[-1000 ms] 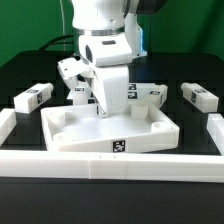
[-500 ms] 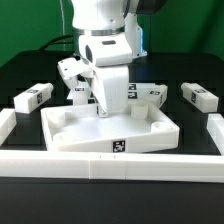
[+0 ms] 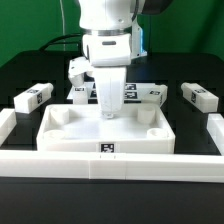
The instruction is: Assemble desk
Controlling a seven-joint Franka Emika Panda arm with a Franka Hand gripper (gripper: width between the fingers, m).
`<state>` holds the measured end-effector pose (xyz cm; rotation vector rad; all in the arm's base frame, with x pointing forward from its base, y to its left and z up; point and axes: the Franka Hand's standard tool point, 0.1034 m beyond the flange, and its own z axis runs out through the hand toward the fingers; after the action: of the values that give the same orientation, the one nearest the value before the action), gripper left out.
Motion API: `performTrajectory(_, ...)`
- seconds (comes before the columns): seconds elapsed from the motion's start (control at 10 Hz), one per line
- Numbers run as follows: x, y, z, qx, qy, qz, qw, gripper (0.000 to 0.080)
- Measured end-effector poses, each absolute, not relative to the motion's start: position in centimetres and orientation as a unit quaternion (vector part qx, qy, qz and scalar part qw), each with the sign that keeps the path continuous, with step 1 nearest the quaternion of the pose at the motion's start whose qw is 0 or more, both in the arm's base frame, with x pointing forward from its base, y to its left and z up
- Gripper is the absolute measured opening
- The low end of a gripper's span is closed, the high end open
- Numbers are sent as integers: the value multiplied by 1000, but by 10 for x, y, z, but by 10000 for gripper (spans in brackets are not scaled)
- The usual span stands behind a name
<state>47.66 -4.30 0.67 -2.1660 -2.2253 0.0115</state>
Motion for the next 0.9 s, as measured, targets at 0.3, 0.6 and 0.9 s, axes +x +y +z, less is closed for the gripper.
performTrajectory(0.3, 487, -18, 7, -730, -683, 2, 16, 55)
performTrajectory(0.6, 498, 6, 7, -727, -686, -5, 17, 55)
performTrajectory(0.9, 511, 30, 7, -738, -675, -8, 19, 55)
